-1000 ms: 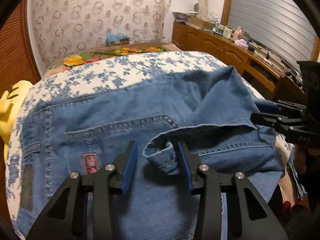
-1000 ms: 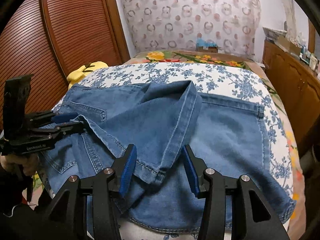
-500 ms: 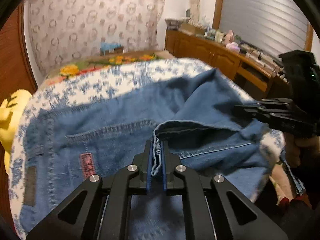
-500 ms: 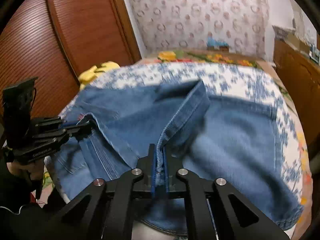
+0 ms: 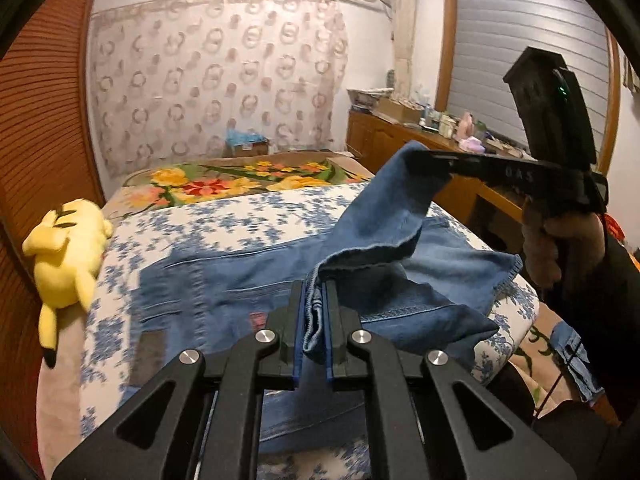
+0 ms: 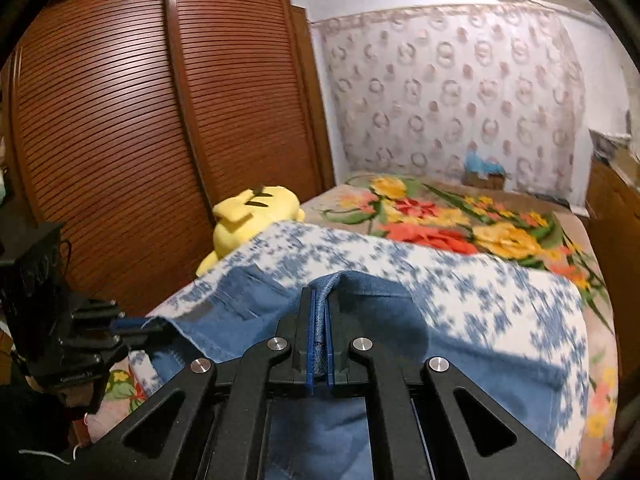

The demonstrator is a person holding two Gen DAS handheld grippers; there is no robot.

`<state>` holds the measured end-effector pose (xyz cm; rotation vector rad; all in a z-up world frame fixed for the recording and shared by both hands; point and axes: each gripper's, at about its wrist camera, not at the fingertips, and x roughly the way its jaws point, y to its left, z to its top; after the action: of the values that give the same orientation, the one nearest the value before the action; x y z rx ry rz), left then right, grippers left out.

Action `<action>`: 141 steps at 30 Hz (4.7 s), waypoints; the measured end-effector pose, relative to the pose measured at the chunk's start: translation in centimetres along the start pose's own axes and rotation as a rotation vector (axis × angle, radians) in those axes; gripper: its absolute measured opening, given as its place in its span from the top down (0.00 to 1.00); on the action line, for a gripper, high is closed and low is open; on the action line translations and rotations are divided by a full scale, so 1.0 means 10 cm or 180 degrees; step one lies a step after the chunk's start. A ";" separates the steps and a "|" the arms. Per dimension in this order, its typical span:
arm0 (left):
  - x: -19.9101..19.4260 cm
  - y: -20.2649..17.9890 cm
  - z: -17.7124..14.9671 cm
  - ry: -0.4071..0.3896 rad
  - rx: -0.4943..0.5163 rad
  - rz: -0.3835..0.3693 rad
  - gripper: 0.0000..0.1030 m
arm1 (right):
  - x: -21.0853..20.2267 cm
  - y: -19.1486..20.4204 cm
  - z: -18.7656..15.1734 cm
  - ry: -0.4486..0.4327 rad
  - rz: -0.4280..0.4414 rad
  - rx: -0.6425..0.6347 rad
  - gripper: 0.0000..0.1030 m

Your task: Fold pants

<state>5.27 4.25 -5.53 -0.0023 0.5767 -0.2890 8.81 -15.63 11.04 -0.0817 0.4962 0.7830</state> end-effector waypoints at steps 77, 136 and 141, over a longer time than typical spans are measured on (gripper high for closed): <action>0.34 1.12 -0.68 0.0543 -0.0591 0.0787 0.76 | 0.34 -0.20 -0.84 0.0752 -0.0330 0.0167 0.54; 0.92 1.61 0.10 0.0486 -0.0524 0.0840 0.74 | 0.42 -0.53 -1.07 0.0735 -0.0333 0.0402 0.54; 0.83 1.47 0.10 0.0335 -0.0497 0.0716 0.37 | 0.40 -0.50 -1.08 0.0728 -0.0358 0.0376 0.54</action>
<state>16.36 16.08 -10.39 -0.0730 0.6966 -0.0248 10.41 -19.23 -0.85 -0.0893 0.7473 0.6357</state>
